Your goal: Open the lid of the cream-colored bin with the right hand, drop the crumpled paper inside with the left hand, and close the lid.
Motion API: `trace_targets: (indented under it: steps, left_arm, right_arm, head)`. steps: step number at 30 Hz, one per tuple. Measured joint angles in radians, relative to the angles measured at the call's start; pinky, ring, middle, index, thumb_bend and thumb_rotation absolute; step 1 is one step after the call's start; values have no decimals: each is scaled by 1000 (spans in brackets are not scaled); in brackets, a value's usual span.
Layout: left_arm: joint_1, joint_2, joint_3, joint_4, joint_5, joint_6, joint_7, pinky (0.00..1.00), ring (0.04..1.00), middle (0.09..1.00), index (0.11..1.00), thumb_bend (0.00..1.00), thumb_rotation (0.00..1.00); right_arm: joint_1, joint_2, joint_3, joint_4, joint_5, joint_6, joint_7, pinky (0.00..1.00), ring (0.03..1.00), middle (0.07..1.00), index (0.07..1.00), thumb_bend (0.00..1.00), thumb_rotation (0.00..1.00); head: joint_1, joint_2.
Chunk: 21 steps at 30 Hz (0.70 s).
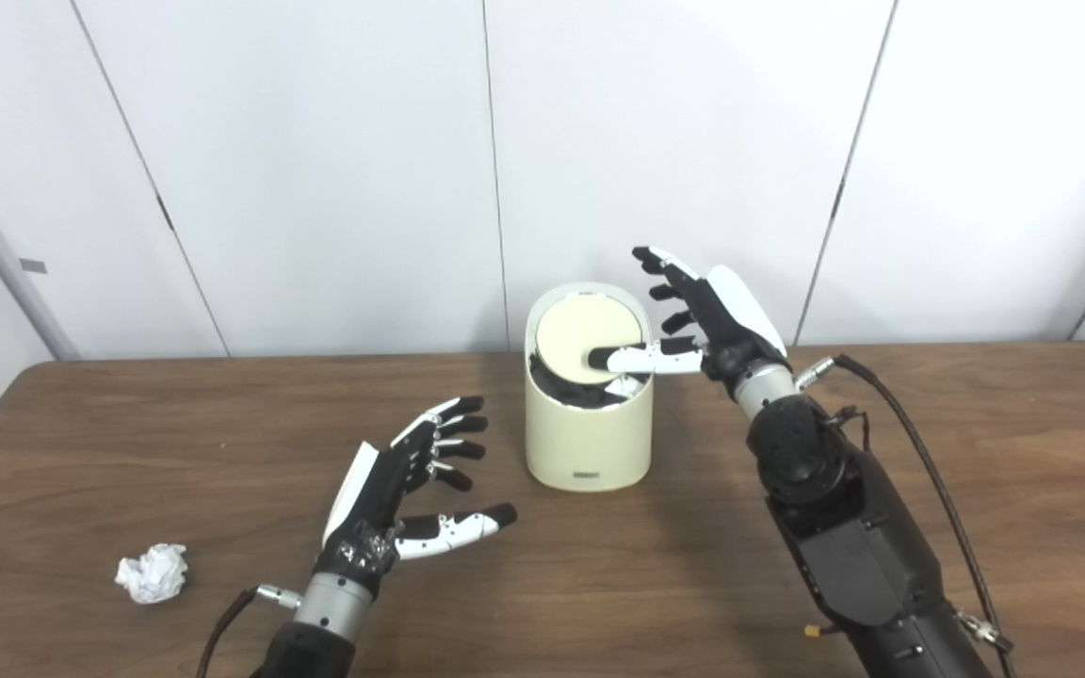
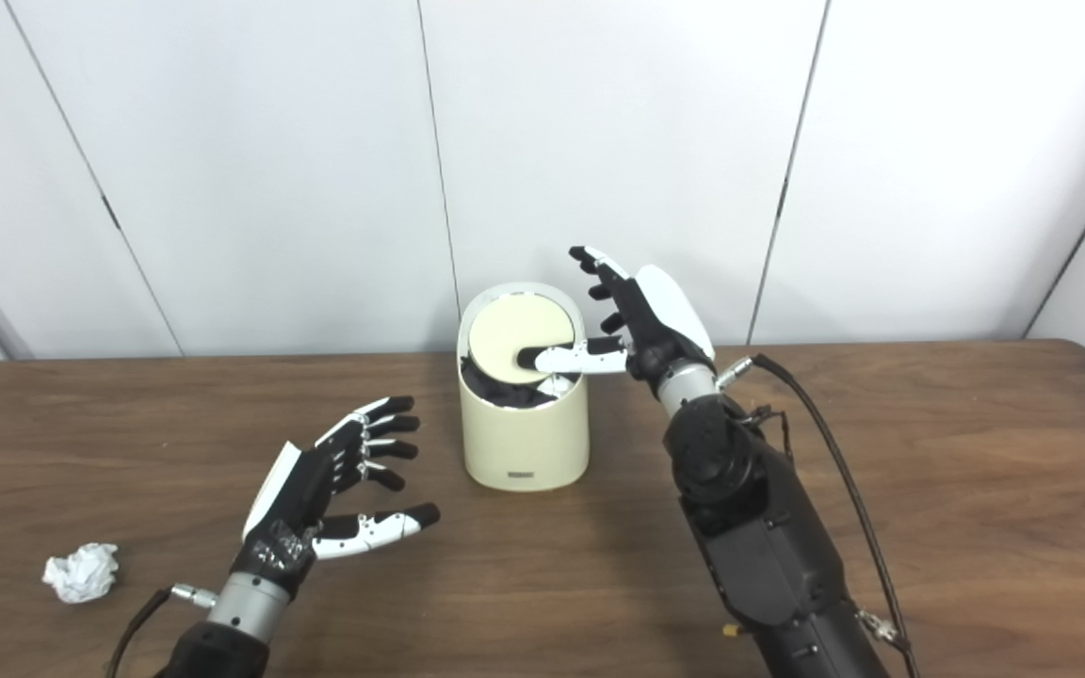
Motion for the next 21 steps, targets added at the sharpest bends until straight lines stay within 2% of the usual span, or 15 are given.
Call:
trace_targets:
  steps: [12, 21]
  left_arm:
    - [0, -2, -2, -10, 5, 2, 0, 575, 723, 810, 855, 732, 84]
    - [2, -3, -2, -15, 7, 3, 0, 582, 716, 798, 852, 729, 75]
  right_arm:
    - [-34, 2, 28, 38, -15, 5, -4, 655, 840, 907, 891, 842, 385]
    - [-55, -7, 74, 40, -55, 5, -8, 733, 871, 907, 886, 861, 342]
  head:
    - [5, 9]
    - [5, 15]
